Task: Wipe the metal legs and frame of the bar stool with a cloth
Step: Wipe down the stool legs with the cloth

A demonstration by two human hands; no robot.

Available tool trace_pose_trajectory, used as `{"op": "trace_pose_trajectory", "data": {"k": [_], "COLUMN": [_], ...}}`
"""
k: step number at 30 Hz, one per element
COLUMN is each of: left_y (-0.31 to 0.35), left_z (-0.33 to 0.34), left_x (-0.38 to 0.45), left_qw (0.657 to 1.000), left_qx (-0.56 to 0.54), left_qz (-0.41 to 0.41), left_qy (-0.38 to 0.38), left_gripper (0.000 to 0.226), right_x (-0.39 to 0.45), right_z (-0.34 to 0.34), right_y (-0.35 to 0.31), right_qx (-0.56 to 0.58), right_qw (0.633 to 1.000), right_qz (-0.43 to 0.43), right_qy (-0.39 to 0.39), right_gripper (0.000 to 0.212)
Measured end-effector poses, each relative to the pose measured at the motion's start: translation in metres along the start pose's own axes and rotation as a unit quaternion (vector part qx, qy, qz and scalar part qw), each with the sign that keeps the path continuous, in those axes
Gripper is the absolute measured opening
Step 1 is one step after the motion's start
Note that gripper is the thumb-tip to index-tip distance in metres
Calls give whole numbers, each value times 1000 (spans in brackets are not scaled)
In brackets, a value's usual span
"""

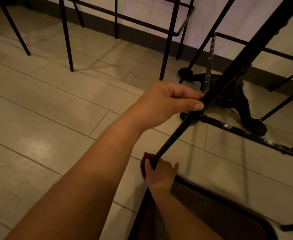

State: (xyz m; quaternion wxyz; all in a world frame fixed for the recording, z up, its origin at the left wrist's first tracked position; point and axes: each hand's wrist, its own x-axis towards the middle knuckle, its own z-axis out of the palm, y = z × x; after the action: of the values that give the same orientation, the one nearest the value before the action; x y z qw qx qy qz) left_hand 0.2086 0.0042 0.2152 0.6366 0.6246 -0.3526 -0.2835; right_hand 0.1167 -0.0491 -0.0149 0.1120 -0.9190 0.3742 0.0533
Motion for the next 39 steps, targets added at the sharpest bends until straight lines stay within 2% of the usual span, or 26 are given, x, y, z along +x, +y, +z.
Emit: {"op": "trace_pose_trajectory", "data": {"k": [4, 11, 14, 21, 29, 32, 37, 39], "left_y": [-3, -5, -3, -4, -6, -7, -9, -10], "left_z": [-1, 0, 0, 1, 0, 1, 1, 1], "left_x": [1, 1, 1, 0, 1, 1, 2, 1], "left_qw": [1000, 1000, 1000, 1000, 1000, 1000, 999, 999], "left_qx": [-11, -12, -6, -2, -5, -15, -28, -32], "left_qz": [7, 9, 5, 7, 9, 12, 17, 19], "left_qy": [-3, 6, 7, 9, 6, 7, 11, 9], "left_gripper": [22, 21, 21, 19, 20, 20, 21, 21], "right_x": [0, -2, -3, -4, -2, -2, -7, -6], "right_z": [7, 11, 9, 4, 3, 1, 0, -1], "right_y": [-8, -7, -6, -9, -11, -9, -1, -1], "right_qx": [50, 44, 62, 76, 116, 133, 173, 156], "right_qw": [998, 998, 997, 994, 991, 988, 977, 982], "right_qz": [43, 44, 54, 66, 72, 74, 33, 26], "right_qy": [14, 7, -1, 36, 9, 33, 123, 105], "right_gripper": [44, 36, 37, 44, 33, 37, 35, 36]}}
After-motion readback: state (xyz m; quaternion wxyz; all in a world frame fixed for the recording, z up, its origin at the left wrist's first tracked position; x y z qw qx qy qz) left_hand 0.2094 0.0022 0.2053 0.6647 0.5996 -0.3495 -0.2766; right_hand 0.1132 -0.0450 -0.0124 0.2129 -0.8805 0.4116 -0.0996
